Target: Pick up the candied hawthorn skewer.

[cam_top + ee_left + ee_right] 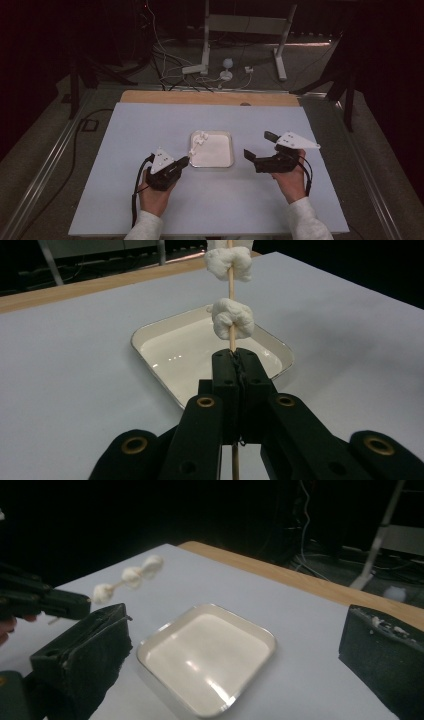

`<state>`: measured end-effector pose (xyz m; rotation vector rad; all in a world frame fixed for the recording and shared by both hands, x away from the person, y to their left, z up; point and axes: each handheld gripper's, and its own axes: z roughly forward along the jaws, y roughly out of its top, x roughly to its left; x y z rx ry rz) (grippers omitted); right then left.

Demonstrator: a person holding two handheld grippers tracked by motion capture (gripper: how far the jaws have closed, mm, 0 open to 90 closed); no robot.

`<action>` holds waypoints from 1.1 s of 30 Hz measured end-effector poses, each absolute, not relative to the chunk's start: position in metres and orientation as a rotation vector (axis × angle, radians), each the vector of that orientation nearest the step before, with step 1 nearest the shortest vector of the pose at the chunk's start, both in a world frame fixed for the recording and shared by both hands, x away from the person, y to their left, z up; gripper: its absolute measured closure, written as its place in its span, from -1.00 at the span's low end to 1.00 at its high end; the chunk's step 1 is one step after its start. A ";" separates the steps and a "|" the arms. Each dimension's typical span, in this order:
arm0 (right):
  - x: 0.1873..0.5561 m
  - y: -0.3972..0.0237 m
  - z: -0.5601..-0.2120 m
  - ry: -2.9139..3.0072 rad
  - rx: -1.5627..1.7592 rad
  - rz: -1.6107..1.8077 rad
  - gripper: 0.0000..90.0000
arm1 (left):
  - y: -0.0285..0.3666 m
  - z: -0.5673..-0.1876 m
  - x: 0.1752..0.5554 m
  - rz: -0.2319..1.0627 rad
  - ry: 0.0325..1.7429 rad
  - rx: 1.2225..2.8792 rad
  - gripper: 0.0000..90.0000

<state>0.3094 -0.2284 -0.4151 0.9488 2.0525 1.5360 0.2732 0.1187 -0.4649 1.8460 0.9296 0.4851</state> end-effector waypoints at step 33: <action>0.356 -0.157 -0.393 2.158 0.967 1.610 -0.99 | 0.118 -0.461 0.266 0.515 0.876 1.819 0.99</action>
